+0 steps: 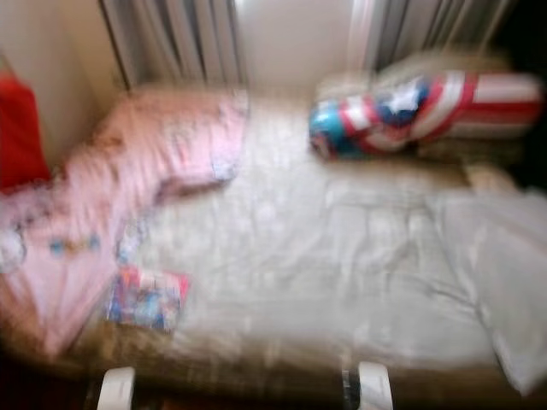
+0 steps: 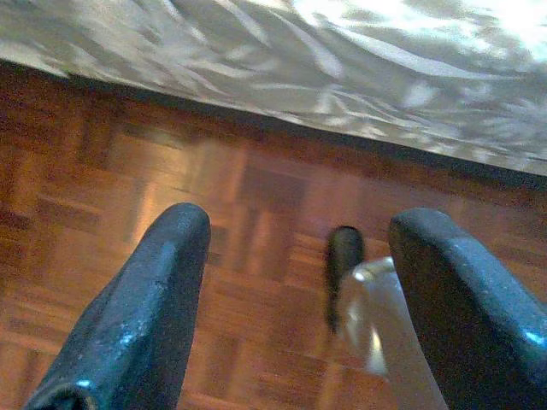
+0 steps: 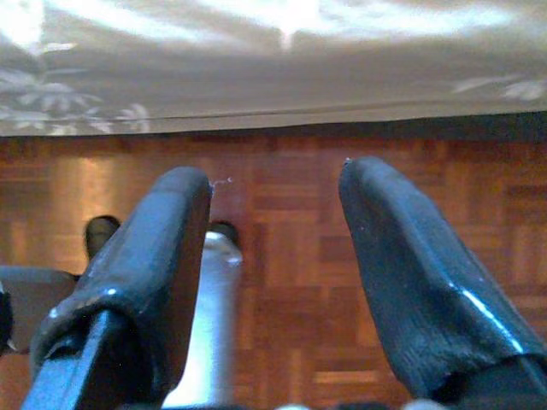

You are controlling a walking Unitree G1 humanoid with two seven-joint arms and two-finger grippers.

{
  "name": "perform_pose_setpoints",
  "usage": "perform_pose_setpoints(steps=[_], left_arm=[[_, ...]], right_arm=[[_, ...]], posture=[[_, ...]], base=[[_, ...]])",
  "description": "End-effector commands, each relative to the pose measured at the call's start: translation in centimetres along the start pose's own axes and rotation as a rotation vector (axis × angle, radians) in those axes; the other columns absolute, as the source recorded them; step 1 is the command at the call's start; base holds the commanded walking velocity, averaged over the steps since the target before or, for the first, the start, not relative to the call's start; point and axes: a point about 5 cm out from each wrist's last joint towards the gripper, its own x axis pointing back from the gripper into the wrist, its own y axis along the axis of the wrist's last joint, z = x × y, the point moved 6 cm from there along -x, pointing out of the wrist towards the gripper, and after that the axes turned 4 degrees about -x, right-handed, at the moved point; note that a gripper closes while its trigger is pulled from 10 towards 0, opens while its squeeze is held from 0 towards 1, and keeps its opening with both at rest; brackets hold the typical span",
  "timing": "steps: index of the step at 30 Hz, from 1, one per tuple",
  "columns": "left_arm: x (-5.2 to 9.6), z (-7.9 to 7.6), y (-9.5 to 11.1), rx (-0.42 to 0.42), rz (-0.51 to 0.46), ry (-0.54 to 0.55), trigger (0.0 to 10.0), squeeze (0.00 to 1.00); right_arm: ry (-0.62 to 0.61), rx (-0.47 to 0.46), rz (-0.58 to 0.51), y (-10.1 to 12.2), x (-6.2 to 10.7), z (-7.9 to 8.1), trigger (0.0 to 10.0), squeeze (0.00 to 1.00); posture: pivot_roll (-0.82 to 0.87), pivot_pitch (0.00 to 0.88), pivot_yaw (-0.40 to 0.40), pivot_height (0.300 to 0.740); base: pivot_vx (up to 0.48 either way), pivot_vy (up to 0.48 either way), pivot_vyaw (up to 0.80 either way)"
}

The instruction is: Clean up the room

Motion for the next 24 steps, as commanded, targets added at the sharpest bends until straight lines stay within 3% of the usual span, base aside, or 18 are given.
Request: perform_pose_setpoints(steps=[1,13,24], left_arm=[[0.1,-0.2,-0.9,0.004,0.032,-0.002,10.0,0.00],[0.0,0.0,-0.7,0.004,0.041,0.012,10.0,0.00],[0.5,0.3,-2.3,0.045,0.068,0.053,10.0,0.00]], right_arm=[[-0.024,-0.006,0.023,-0.8,0.2,-0.8,10.0,0.00],[-0.035,-0.021,0.012,-0.5,0.1,-0.5,10.0,0.00],[-0.038,-0.003,0.040,-2.0,0.4,-0.7,10.0,0.00]], posture=[[-0.02,0.009,0.012,0.740],[-0.03,0.000,0.038,0.740],[0.02,0.000,0.021,0.740]], base=[[0.000,0.480,0.00],[0.000,0.480,0.00],[0.000,0.480,0.00]])
